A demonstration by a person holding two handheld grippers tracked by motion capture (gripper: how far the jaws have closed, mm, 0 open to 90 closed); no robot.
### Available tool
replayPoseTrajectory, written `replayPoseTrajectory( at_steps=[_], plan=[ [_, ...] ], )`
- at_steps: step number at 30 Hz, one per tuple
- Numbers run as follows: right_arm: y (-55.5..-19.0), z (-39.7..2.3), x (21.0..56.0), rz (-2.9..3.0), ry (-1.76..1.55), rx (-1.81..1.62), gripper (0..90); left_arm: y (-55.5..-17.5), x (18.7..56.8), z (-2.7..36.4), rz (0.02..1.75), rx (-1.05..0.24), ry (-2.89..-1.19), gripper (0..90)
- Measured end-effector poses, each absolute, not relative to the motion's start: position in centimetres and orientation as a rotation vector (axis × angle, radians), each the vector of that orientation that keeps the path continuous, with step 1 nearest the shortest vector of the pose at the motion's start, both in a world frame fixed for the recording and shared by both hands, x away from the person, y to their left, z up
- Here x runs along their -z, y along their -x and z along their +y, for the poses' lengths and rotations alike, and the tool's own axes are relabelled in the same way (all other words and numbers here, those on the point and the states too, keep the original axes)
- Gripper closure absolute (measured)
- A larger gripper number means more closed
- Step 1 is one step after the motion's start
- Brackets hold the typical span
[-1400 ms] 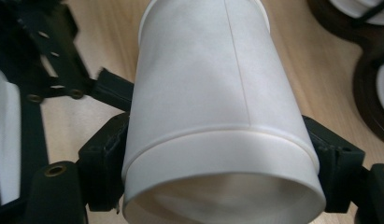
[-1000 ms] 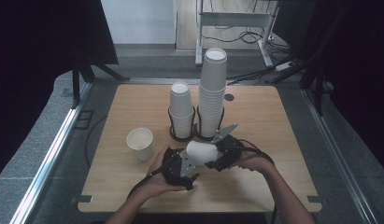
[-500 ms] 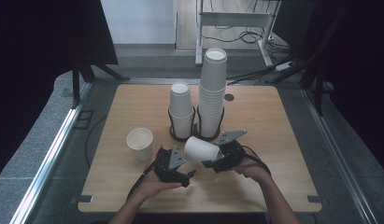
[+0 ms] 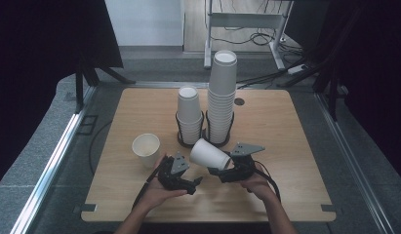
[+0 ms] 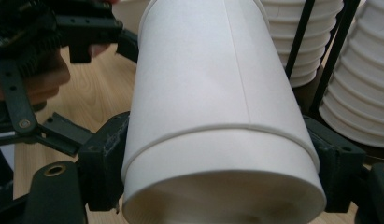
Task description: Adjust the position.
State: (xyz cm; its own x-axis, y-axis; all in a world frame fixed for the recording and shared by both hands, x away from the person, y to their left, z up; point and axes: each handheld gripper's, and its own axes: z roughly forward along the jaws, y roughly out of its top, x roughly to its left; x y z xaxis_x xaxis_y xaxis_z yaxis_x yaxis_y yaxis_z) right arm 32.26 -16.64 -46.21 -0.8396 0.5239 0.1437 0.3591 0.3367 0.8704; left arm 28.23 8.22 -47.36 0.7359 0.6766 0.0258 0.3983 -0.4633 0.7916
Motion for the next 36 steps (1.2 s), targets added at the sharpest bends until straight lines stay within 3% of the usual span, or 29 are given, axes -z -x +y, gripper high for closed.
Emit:
replayPoseTrajectory(
  at_steps=[36],
  plan=[
    [-29.7,-17.5,48.0,2.2,-0.844,-1.814,21.3,-28.1,47.8,9.4,0.897,-0.284,-2.004,8.8]
  ],
)
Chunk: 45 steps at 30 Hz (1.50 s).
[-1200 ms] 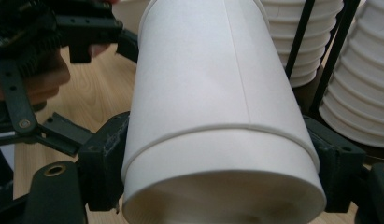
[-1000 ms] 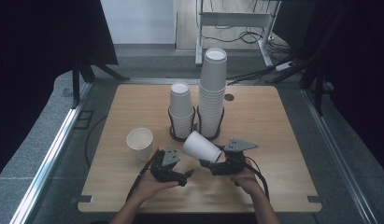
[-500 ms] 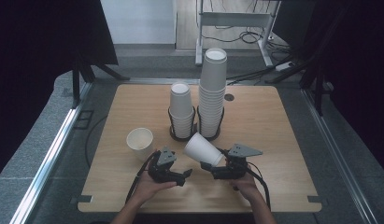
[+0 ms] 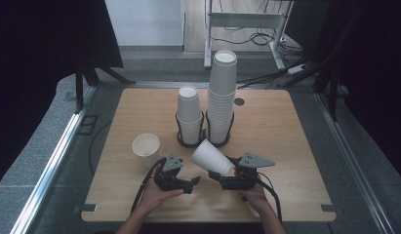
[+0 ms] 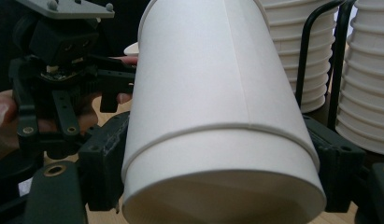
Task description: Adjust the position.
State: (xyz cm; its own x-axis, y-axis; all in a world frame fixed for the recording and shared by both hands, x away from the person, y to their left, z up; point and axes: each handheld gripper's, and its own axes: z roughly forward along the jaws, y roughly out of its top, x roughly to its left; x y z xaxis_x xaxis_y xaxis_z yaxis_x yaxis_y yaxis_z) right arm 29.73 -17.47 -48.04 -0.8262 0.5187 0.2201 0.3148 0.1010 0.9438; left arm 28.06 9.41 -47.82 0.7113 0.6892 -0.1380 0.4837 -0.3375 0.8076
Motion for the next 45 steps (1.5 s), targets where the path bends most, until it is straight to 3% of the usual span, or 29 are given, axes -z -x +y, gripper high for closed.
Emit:
replayPoseTrajectory(
  at_steps=[45],
  plan=[
    [-28.3,-17.9,48.4,2.043,-0.786,-2.005,21.3,-28.8,47.3,10.3,0.873,-0.032,-1.718,8.8]
  ],
)
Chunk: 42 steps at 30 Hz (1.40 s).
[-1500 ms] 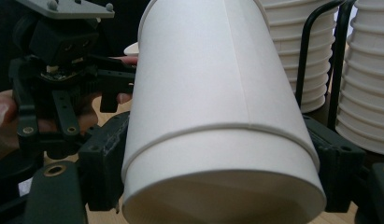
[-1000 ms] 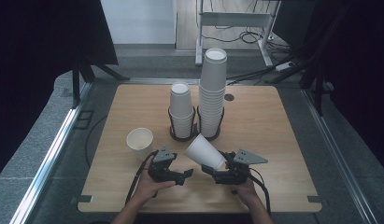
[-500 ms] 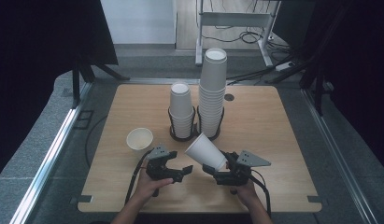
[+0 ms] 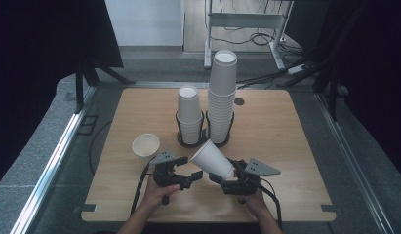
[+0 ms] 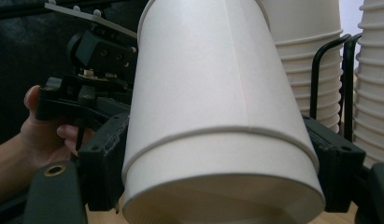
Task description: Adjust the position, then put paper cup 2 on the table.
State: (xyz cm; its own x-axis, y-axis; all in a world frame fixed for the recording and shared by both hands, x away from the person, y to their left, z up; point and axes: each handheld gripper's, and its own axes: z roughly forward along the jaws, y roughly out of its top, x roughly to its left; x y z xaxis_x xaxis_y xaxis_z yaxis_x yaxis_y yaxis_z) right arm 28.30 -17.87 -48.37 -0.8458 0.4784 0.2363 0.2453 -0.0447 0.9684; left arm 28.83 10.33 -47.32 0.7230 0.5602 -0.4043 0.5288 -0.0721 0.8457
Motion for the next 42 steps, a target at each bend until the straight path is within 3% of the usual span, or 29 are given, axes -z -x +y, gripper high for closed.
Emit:
replayPoseTrajectory(
  at_steps=[22,34,42],
  plan=[
    [-28.1,-17.7,48.7,2.039,-0.737,-1.99,21.5,-29.6,47.2,10.7,0.85,0.198,-1.558,8.7],
    [-27.6,-15.8,49.3,2.112,-0.663,-1.907,21.8,-30.5,47.4,9.8,0.832,0.257,-1.524,2.4],
    [-27.4,-15.2,49.6,2.14,-0.637,-1.858,21.8,-30.5,47.4,9.0,0.824,0.24,-1.525,9.1]
  ],
)
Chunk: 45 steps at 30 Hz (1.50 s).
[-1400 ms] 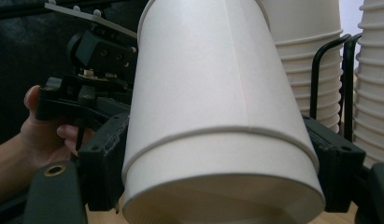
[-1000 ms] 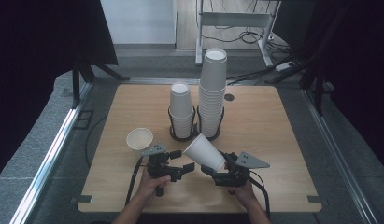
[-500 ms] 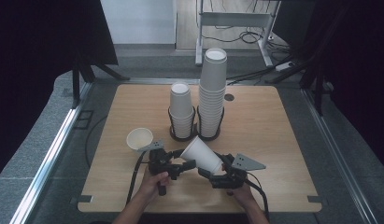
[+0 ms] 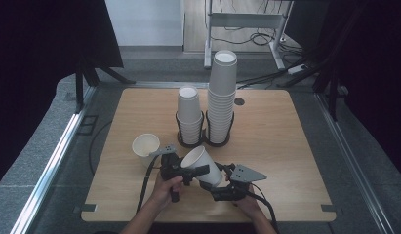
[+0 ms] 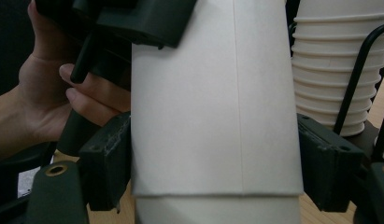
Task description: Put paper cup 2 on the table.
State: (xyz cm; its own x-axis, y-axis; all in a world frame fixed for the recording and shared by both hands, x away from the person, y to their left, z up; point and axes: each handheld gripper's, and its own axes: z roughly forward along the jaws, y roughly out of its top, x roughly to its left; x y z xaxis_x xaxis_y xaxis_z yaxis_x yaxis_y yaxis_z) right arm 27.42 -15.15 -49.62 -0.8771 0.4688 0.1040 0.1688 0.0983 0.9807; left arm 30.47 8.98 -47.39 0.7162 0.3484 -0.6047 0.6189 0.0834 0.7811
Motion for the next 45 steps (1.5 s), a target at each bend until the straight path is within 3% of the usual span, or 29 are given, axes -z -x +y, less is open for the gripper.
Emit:
replayPoseTrajectory(
  at_steps=[34,45],
  plan=[
    [-27.7,-15.2,49.8,2.231,-0.653,-1.688,13.4,-29.2,45.7,9.0,0.797,-0.007,-1.637,12.9],
    [-27.7,-14.9,50.1,2.274,-0.651,-1.639,13.3,-29.2,45.4,9.5,0.806,-0.02,-1.624,13.0]
  ],
)
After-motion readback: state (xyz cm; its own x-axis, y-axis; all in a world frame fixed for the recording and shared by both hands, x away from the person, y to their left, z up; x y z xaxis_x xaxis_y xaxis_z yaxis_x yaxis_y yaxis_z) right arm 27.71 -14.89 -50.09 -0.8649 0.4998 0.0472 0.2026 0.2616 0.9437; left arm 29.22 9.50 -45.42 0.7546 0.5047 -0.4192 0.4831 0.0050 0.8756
